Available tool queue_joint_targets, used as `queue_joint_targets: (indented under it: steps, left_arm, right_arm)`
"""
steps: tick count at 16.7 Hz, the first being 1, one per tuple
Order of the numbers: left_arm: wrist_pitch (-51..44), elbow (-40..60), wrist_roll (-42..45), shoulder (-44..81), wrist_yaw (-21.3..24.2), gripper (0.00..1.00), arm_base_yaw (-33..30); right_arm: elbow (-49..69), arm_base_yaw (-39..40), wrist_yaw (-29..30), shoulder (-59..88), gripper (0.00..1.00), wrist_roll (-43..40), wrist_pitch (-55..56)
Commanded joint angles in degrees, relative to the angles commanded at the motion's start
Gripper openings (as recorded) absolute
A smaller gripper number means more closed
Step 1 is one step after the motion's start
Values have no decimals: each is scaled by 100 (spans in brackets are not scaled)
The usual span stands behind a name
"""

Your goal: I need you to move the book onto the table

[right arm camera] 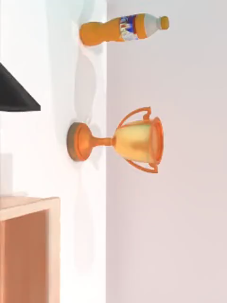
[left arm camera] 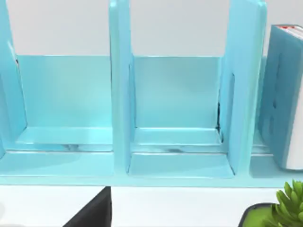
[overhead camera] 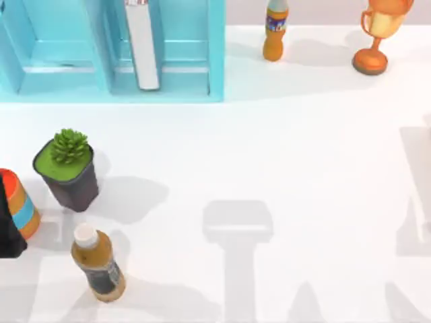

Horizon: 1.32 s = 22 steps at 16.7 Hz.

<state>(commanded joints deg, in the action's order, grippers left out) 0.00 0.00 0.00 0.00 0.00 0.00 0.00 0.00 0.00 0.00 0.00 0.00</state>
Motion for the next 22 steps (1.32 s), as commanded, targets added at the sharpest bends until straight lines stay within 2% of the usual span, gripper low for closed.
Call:
queue_joint_targets:
  steps: [5,9,22]
  left_arm:
    - [249,213,-24,361,-91,100,-115]
    - [1050,904,-97,1697,-387,100,-485]
    - [4618,4134,-322,9677,-1752,100,-2078]
  right_arm:
    - [0,0,0,0,100,0,0]
    - [0,0,0,0,100,0,0]
    - [0,0,0,0,100,0,0]
